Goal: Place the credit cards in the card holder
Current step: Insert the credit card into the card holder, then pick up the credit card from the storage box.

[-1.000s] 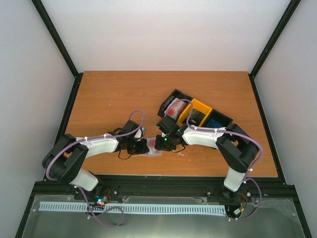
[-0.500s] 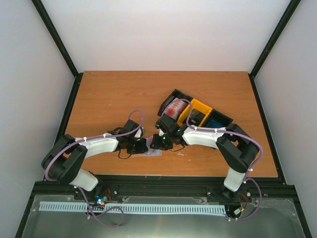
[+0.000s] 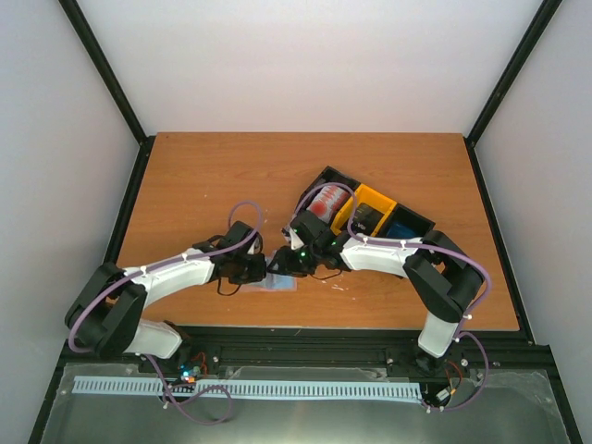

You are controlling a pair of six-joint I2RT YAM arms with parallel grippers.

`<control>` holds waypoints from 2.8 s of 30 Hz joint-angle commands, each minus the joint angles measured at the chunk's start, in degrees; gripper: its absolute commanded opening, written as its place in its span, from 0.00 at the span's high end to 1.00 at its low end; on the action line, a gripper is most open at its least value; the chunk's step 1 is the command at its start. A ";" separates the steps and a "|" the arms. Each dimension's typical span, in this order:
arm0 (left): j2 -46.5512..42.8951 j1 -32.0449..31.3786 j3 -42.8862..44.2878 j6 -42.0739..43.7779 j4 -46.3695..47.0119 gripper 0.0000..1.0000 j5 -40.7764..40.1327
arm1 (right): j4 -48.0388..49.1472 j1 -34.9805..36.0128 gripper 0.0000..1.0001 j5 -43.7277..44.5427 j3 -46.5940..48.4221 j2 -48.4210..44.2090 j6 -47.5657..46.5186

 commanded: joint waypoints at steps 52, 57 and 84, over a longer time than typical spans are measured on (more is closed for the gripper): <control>-11.13 2.85 0.21 0.23 6.35 0.30 4.77 | -34.72 -15.11 0.58 27.15 9.38 -17.07 -21.64; -6.54 2.85 2.54 0.09 11.05 0.26 7.55 | -39.48 -28.09 0.54 15.60 13.24 -13.07 -26.94; 20.15 -2.77 18.68 -9.44 26.31 0.51 8.12 | -51.06 -30.12 0.53 18.56 33.09 15.46 -64.27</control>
